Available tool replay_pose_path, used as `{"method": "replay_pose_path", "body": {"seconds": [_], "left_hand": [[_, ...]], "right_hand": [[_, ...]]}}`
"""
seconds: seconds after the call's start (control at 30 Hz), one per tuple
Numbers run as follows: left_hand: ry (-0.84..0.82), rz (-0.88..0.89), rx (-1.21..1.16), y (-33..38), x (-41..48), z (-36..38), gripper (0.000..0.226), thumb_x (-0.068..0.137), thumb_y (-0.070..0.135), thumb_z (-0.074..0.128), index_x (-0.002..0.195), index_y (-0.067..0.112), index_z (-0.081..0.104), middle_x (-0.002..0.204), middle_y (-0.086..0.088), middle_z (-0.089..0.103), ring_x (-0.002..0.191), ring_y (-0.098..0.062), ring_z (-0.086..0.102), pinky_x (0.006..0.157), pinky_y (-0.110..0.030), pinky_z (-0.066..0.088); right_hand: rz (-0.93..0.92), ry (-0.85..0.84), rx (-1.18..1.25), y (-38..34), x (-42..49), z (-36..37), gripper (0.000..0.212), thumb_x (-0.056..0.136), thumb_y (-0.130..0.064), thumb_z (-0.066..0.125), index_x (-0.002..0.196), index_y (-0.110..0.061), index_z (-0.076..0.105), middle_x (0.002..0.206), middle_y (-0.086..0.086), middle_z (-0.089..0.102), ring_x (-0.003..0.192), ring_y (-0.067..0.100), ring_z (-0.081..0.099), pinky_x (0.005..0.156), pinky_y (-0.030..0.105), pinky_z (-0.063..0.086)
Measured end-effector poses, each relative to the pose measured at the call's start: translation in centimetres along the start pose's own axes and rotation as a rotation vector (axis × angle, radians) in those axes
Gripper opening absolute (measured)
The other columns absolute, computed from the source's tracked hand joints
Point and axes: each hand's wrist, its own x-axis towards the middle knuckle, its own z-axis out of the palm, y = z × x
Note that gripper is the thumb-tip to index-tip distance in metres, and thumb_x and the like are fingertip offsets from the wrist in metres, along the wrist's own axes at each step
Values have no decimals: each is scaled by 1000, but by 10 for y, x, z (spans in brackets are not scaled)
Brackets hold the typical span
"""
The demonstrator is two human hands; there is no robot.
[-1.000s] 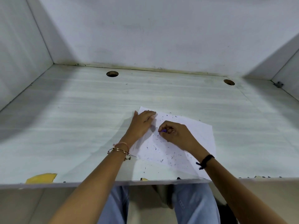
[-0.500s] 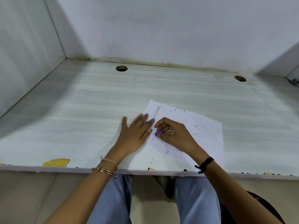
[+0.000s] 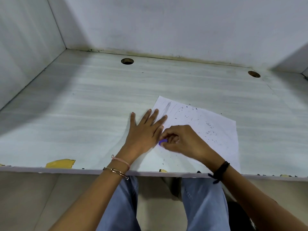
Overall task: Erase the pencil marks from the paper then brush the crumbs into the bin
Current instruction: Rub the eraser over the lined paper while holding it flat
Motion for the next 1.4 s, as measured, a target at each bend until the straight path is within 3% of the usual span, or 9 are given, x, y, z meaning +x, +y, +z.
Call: {"method": "replay_pose_path", "body": {"seconds": [0.13, 0.27, 0.43, 0.6, 0.73, 0.9, 1.07, 1.23, 1.4], "left_hand": [[14, -16, -24, 0, 1, 1, 50, 103, 45, 9, 152, 46, -2, 162, 10, -9, 149, -12, -12, 113, -62, -12], [35, 0, 21, 0, 1, 2, 51, 103, 45, 9, 153, 43, -1, 163, 8, -8, 149, -14, -11, 111, -63, -11], [3, -13, -1, 0, 1, 1, 50, 104, 45, 8, 152, 45, -4, 162, 9, -11, 149, -13, -14, 111, -62, -14], [8, 8, 19, 1, 0, -1, 50, 104, 45, 10, 152, 43, -2, 163, 6, -9, 149, -15, -12, 112, -64, -10], [0, -9, -17, 0, 0, -2, 49, 104, 45, 9, 152, 44, -2, 162, 9, -10, 149, -13, -13, 112, -63, -12], [-2, 13, 30, 1, -1, -2, 50, 104, 44, 10, 152, 41, -5, 163, 5, -10, 149, -16, -13, 112, -65, -9], [13, -3, 4, 0, 0, -2, 50, 104, 44, 10, 152, 43, -2, 163, 8, -8, 149, -14, -12, 112, -64, -11], [20, 15, 33, 0, -2, -1, 50, 104, 43, 10, 152, 41, -3, 163, 6, -8, 149, -16, -11, 112, -65, -8], [11, -4, -19, 0, 0, -1, 49, 104, 45, 9, 152, 44, -2, 162, 10, -9, 149, -12, -12, 111, -62, -12]], "right_hand": [[65, 138, -75, 8, 13, -8, 5, 79, -10, 70, 84, -11, 72, 75, 4, 67, 65, 12, 58, 67, 26, 48], [38, -82, -38, 5, 1, -5, 8, 76, -15, 73, 81, -20, 73, 75, -2, 67, 62, 6, 57, 63, 20, 47], [57, 142, -113, 14, 17, -12, 6, 78, -15, 72, 79, -20, 70, 69, -9, 63, 62, 2, 50, 59, 11, 37], [12, -104, -68, 5, 6, -9, 8, 76, -16, 74, 82, -21, 73, 73, -8, 67, 61, 1, 51, 58, 12, 39], [30, 118, -82, 13, 22, -15, 3, 78, -15, 72, 78, -18, 70, 69, -12, 63, 60, 1, 49, 59, 15, 36], [-18, -124, -67, -2, 1, -2, 8, 75, -14, 75, 80, -20, 73, 68, -11, 65, 56, 3, 48, 56, 11, 37], [29, 125, -90, 10, 20, -16, 2, 77, -14, 73, 79, -15, 71, 69, -10, 63, 58, -2, 50, 57, 12, 34], [-12, -148, -62, -2, -1, -5, 8, 75, -15, 74, 80, -21, 73, 71, -9, 68, 57, 2, 48, 57, 11, 37], [29, 108, -101, 14, 21, -21, 3, 78, -13, 73, 80, -16, 71, 71, -9, 64, 60, -5, 52, 57, 9, 34]]}}
